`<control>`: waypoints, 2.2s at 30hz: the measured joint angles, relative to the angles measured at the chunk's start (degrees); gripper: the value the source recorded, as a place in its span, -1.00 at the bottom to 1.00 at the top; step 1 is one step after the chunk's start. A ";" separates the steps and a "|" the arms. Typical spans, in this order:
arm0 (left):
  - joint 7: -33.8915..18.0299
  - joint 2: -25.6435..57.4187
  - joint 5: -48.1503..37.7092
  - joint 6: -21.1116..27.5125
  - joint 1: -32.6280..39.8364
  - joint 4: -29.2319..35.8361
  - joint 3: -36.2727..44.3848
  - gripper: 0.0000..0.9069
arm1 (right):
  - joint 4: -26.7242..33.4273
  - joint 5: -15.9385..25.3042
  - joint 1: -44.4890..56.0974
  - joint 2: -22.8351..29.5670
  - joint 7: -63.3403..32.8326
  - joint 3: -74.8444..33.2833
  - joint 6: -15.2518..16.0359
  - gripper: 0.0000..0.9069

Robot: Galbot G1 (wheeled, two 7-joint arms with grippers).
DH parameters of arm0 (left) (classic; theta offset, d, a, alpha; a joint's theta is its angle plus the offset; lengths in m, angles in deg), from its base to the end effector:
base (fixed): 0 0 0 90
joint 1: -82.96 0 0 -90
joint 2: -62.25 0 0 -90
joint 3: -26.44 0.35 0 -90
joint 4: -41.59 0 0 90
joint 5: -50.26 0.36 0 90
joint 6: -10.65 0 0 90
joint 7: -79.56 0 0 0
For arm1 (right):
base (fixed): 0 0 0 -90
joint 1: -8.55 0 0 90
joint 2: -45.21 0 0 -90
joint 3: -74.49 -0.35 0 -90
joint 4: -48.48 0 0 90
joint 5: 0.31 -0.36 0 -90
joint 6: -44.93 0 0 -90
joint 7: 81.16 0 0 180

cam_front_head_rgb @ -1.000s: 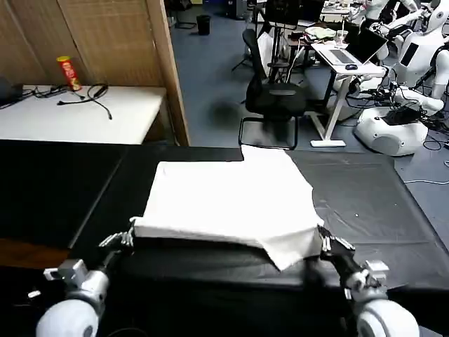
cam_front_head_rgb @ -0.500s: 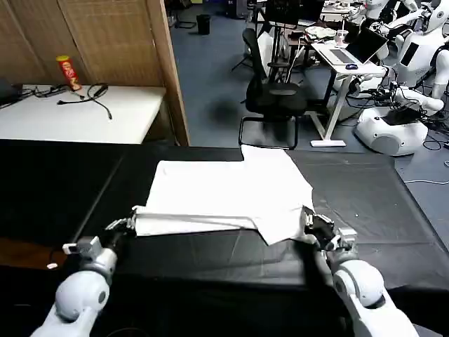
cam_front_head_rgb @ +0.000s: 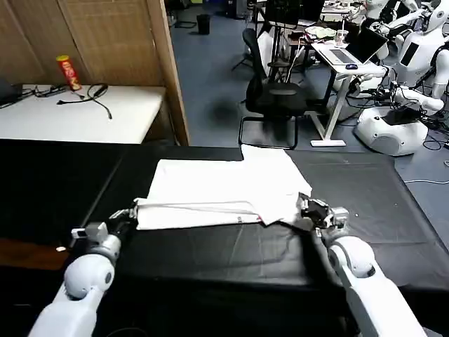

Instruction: Fold and organize the clothes.

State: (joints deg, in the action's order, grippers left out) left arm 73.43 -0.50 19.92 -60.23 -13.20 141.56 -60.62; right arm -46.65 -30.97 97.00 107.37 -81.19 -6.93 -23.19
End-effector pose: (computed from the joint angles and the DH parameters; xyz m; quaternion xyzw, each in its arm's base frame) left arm 0.3237 0.1156 -0.3005 -0.0143 -0.9875 0.0133 0.1565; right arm 0.3627 -0.1011 -0.2963 0.0906 -0.9806 -0.0096 0.1734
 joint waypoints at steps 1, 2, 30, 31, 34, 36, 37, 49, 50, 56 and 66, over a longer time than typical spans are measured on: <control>-0.02 -0.06 0.00 0.30 -0.02 0.12 0.05 0.94 | -1.15 -0.60 0.96 -0.34 -0.01 -0.41 0.98 0.94; -0.03 -0.06 0.04 0.53 -0.10 0.23 0.05 0.94 | -2.35 -1.04 1.99 -0.62 -0.16 -0.81 1.63 0.94; 0.94 -0.05 -7.46 3.41 -9.96 6.31 -3.09 0.46 | -17.25 10.07 20.90 -4.16 1.59 -6.01 -0.13 0.10; 1.08 -0.05 -7.46 3.41 -9.91 6.03 -3.09 0.33 | -17.06 10.21 20.88 -4.11 1.59 -5.89 -0.14 0.01; 1.27 -0.06 -7.82 3.36 -9.58 5.27 -3.09 -0.66 | -16.51 10.45 20.89 -4.01 1.62 -5.80 -0.13 -0.46; 1.26 -0.09 -8.14 3.26 -9.45 4.91 -3.12 -0.78 | -16.27 10.47 20.82 -3.94 1.62 -5.80 -0.13 -0.74; 1.27 -0.09 -8.16 3.25 -9.45 4.85 -3.11 -0.96 | -16.09 10.48 20.70 -3.90 1.58 -5.76 -0.12 -0.78; 1.42 0.87 -7.55 3.49 -9.72 4.49 -2.69 -1.00 | -15.05 10.36 19.65 -4.15 1.04 -5.31 0.63 -1.00; 1.47 0.92 -7.53 3.49 -9.72 4.46 -2.69 -1.00 | -15.30 9.94 19.75 -4.19 0.74 -5.37 0.95 -1.00; 1.63 1.85 -4.91 3.43 -10.41 5.06 -2.69 -1.00 | -18.03 4.40 19.83 -5.88 -1.65 -6.89 4.75 -1.00; 2.11 8.96 -0.51 4.73 -15.19 10.17 -3.49 -1.00 | -23.03 -7.25 20.78 -11.28 -6.39 -10.65 13.66 -1.00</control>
State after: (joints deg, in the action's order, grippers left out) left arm 75.55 8.46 19.41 -55.50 -28.39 151.72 -64.11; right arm -69.68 -38.21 117.79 96.09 -87.58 -17.58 -9.53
